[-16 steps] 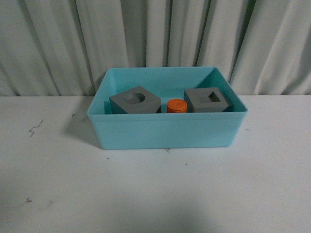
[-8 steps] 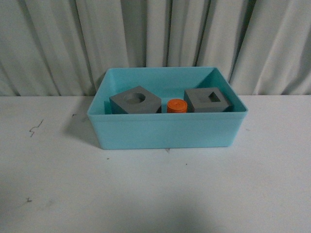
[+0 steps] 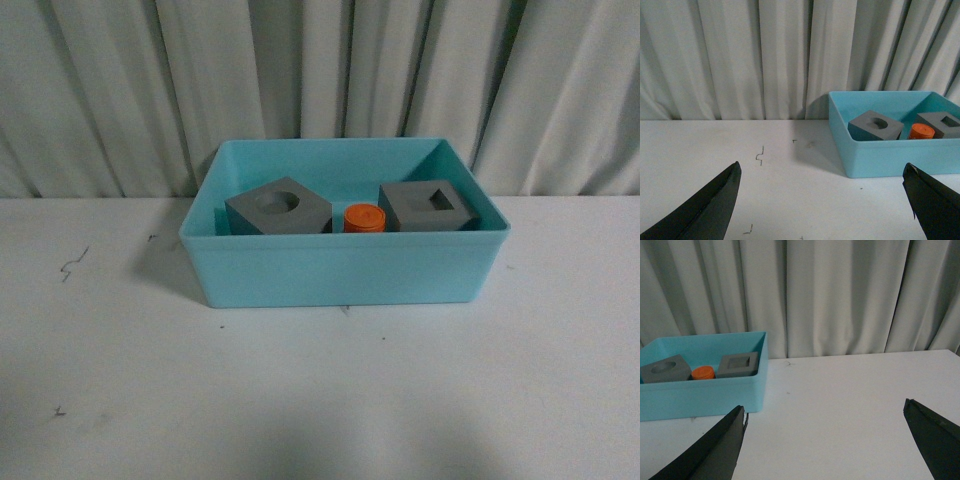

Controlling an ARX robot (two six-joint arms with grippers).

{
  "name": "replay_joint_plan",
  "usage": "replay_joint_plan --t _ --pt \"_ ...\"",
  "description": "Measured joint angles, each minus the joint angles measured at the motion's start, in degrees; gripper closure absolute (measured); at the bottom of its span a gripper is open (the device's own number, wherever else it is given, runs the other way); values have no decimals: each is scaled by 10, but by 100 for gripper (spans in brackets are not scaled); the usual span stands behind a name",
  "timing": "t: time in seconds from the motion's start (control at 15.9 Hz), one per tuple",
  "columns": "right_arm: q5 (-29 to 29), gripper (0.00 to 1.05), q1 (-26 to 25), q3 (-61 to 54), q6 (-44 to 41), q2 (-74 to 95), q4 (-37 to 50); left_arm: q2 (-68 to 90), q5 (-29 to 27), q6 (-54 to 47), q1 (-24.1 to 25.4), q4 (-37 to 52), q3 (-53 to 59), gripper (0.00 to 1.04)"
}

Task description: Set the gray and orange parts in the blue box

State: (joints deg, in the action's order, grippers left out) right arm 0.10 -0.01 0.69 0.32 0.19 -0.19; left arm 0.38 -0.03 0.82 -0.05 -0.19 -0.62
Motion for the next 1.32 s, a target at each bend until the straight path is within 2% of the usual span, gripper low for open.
replay_joint_plan --t 1.32 --pt "0 6 0 0 0 0 0 0 0 0 0 0 0 7"
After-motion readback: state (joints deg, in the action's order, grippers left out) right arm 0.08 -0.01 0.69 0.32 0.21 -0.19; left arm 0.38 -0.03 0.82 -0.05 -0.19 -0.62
